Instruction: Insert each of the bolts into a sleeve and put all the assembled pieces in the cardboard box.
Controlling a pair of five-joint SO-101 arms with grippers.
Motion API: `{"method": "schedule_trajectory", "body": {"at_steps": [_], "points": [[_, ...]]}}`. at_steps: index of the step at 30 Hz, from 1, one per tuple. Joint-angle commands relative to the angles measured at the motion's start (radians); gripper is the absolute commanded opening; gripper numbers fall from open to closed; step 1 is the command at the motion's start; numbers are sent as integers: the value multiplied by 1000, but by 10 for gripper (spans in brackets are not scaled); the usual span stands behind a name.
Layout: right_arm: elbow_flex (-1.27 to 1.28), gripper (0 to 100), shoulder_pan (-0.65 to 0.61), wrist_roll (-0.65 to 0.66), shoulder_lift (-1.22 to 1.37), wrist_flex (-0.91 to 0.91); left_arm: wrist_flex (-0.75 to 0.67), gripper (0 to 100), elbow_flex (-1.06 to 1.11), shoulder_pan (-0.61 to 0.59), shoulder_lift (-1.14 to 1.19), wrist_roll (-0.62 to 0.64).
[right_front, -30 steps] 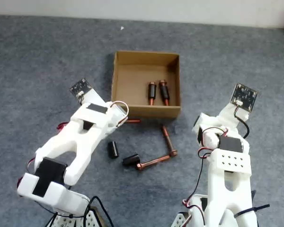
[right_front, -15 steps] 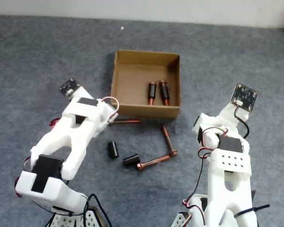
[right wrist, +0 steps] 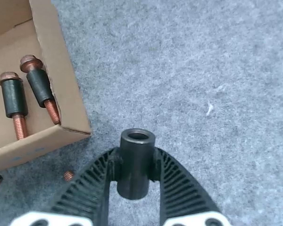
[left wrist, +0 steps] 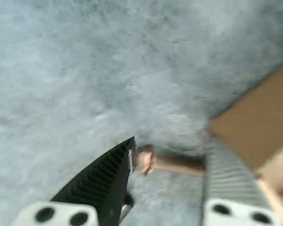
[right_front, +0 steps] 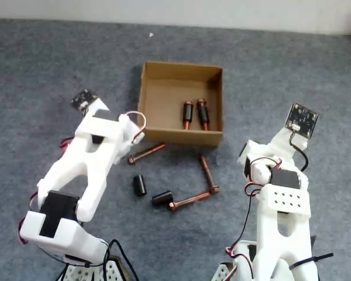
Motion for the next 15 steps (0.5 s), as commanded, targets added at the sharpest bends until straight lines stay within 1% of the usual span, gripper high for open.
{"method": "schedule_trajectory", "body": {"at_steps": [1,3,5,8,15], "points": [[-12,6,10,-2,-24,-27,216,401,-157,68,-16,8],[-12,6,10,-2,-24,-27,278,409,-186,93,-16,9],[-12,6,10,-2,-24,-27,305,409,-191,117,-16,11],[-12,6,10,-2,-24,-27,305,409,-189,143,-5,12],[-12,6,10,-2,-24,-27,296,409,-170,153,19,14]]}}
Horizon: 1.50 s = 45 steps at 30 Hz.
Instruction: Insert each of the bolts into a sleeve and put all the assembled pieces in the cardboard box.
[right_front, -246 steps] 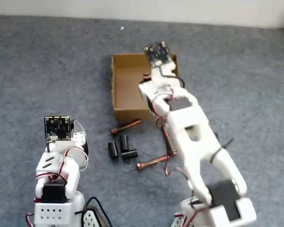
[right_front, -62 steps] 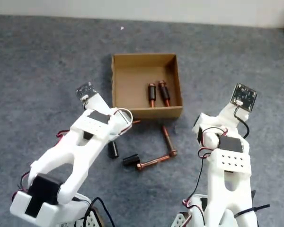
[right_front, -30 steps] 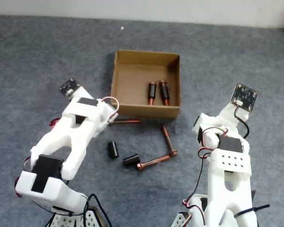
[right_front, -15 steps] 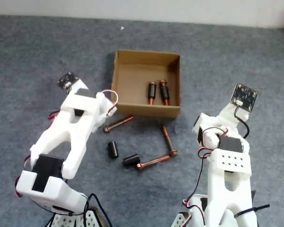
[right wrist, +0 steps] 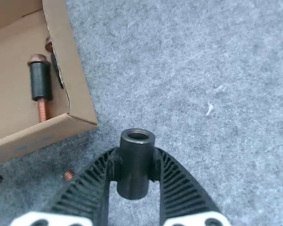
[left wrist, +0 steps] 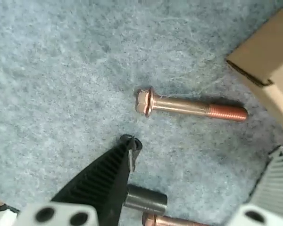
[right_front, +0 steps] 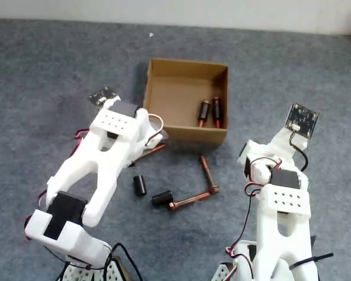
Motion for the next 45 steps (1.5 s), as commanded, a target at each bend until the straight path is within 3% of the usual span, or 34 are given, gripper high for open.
{"method": "schedule_trajectory", "body": {"at_steps": [1,9,22,28,31,37,45], "points": [[-12,6,10,-2,-24,-27,-15,409,-12,19,35,11],[-12,6,10,-2,-25,-27,-49,409,7,5,148,11],[-12,6,10,-2,-25,-27,-175,337,-5,-166,166,11],[-12,6,10,-2,-25,-27,-173,337,-7,-174,163,11],[-12,6,10,-2,-27,-27,-144,337,-13,-177,162,8],[-12,6,10,-2,-27,-27,52,337,-104,-183,101,5],[-12,6,10,-2,-27,-27,48,337,-113,-171,122,35]]}}
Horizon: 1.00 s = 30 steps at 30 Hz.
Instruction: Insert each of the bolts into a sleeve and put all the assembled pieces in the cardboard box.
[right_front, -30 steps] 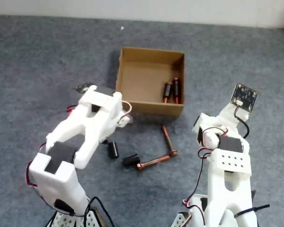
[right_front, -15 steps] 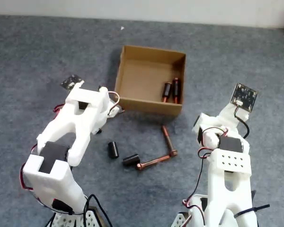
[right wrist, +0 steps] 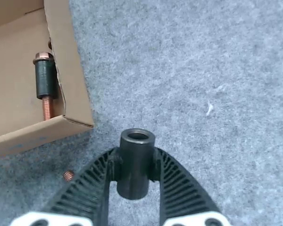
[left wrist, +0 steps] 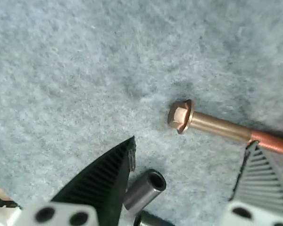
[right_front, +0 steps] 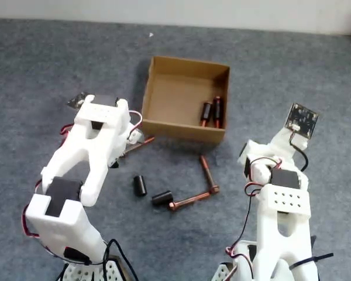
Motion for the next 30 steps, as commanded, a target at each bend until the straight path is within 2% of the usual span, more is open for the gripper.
{"method": "schedule_trajectory", "body": {"at_steps": [1,8,14,16,21,23,30], "points": [[-12,6,10,-2,-27,-27,-12,337,-47,2,-12,63],[-12,6,10,-2,-25,-27,-187,337,-48,33,119,95],[-12,6,10,-2,-25,-27,-213,335,-50,36,160,129],[-12,6,10,-2,-27,-27,-213,302,-50,36,160,133],[-12,6,10,-2,-27,-27,-213,95,-50,35,160,130],[-12,6,10,-2,-27,-27,-213,41,-50,35,160,124],[-12,6,12,-2,-27,-27,-212,52,-51,12,157,64]]}}
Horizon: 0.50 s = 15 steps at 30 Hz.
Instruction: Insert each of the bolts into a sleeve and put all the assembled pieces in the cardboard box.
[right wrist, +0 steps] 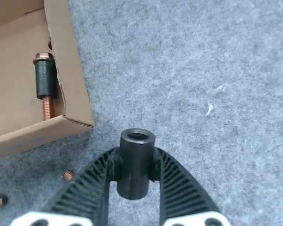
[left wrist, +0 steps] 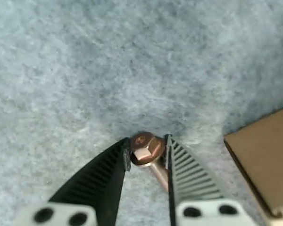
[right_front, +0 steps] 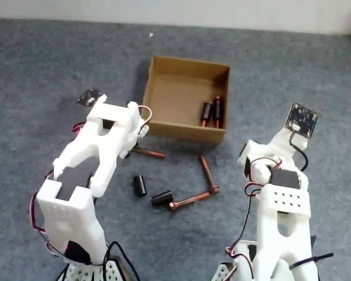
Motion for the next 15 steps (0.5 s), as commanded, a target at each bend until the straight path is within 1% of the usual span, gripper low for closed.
{"method": "schedule_trajectory", "body": {"at_steps": [1,4,8,11,13,15], "points": [[-12,6,12,-2,-27,-27,0,52,-4,-31,2,-37],[-12,6,12,-2,-27,-27,35,52,-61,-74,2,-198],[-12,6,12,-2,-27,-27,184,53,-200,-122,8,-450],[-12,6,12,-2,-27,-27,256,53,-268,-127,15,-641],[-12,6,12,-2,-27,-27,278,53,-274,-127,15,-707],[-12,6,12,-2,-27,-27,293,53,-280,-125,15,-703]]}}
